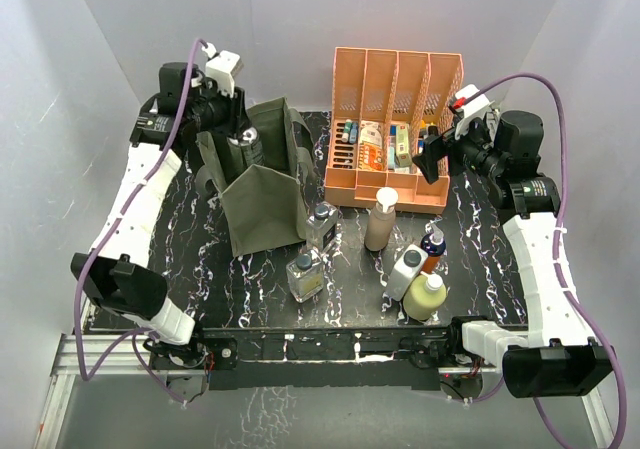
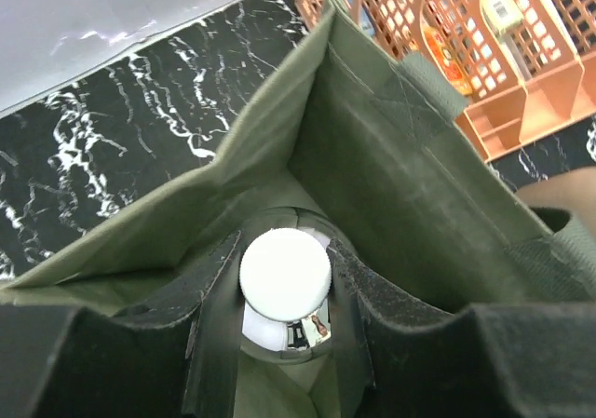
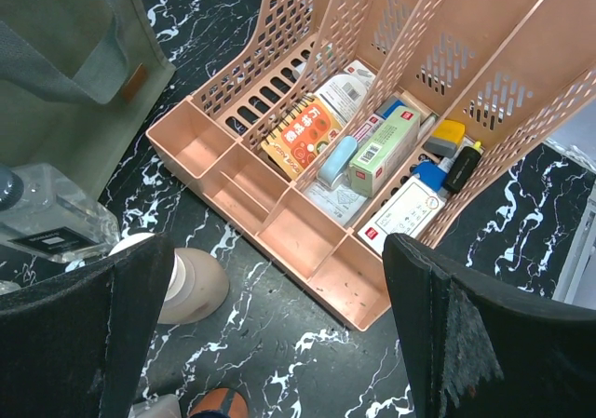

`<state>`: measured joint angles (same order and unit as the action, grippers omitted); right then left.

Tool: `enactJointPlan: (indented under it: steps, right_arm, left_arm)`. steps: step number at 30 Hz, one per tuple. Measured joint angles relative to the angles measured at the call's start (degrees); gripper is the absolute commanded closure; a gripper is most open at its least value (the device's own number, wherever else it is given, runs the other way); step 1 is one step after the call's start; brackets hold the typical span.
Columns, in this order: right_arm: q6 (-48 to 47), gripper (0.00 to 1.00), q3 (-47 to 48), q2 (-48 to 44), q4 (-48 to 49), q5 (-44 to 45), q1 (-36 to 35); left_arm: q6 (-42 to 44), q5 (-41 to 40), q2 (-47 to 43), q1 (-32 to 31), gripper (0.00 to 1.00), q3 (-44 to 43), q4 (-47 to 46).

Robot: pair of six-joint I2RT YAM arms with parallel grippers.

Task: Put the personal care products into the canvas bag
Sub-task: Place the care product in the canvas bag.

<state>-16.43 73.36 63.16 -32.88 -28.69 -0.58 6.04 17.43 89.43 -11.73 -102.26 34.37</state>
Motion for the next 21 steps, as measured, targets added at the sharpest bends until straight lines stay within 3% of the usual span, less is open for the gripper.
enactJointPlan:
  steps: [8,21]
  right_arm:
    - [0.04,0.01,-0.11,-0.02,0.09,-0.44,0.0]
    - [0.26,0.01,-0.13,-0.02,0.13,-1.84,0.0]
  left_arm:
    - [8.37,7.06,-1.03,-0.04,1.0,11.34,-4.79]
    - [13.57,12.63,1.05,-0.02,1.0,13.03,-9.6]
